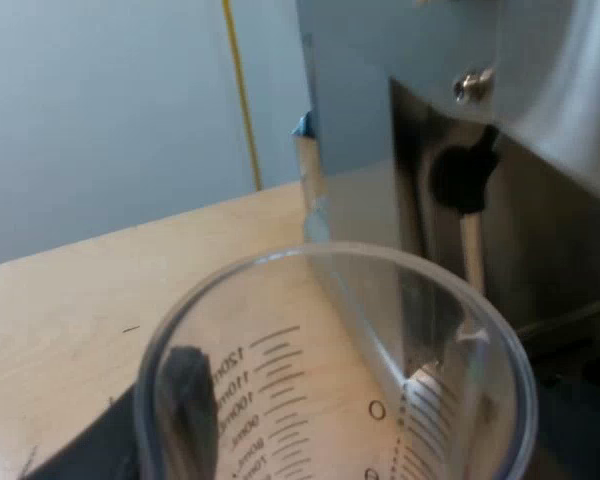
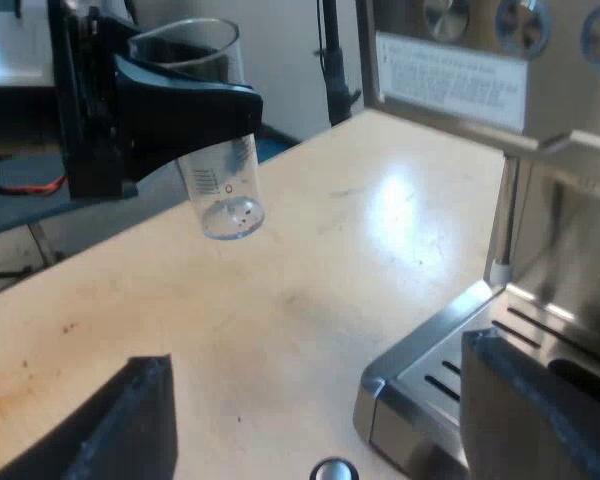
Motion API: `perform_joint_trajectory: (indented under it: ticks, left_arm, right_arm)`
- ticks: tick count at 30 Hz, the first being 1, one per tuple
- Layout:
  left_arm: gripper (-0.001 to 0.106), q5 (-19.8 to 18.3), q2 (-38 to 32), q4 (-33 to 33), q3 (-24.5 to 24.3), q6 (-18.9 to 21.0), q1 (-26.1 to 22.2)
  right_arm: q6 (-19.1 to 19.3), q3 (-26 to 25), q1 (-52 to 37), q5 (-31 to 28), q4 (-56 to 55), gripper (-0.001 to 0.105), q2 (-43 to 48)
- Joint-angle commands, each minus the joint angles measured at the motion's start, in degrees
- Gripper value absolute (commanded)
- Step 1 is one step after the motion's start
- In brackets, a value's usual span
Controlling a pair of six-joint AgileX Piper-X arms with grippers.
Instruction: Pour the beans into the coffee machine
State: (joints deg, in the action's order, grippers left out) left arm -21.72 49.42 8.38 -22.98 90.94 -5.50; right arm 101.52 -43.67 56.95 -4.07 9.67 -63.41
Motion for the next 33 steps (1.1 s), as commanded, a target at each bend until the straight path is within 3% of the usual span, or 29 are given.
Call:
perform_joint_trajectory:
  ticks: [1,4,7,10,33]
  left_arm:
    - [0.031,4.89,-0.49,7.32,3.14,0.59,-0.05]
    - [0.031,6.9,0.75,10.99,4.99,1.24,-0.05]
    - [0.031,5.34,4.41,12.41,5.17,5.69,-0.05]
    - [0.031,5.1,9.23,17.51,5.17,7.11,-0.05]
    - [0.031,3.42,31.5,36.84,5.17,6.9,-0.05]
  right_arm:
    - [0.08,-0.14,0.08,-0.01,1.13,0.062,-1.46]
    - [0.08,-0.14,0.08,-0.01,2.22,0.062,-2.94]
    - [0.08,-0.14,0.08,-0.01,3.64,0.062,-4.31]
    - [0.08,-0.14,0.08,-0.01,4.33,0.062,-5.05]
    - [0.18,-0.14,-0.03,-0.01,4.74,0.062,-6.59]
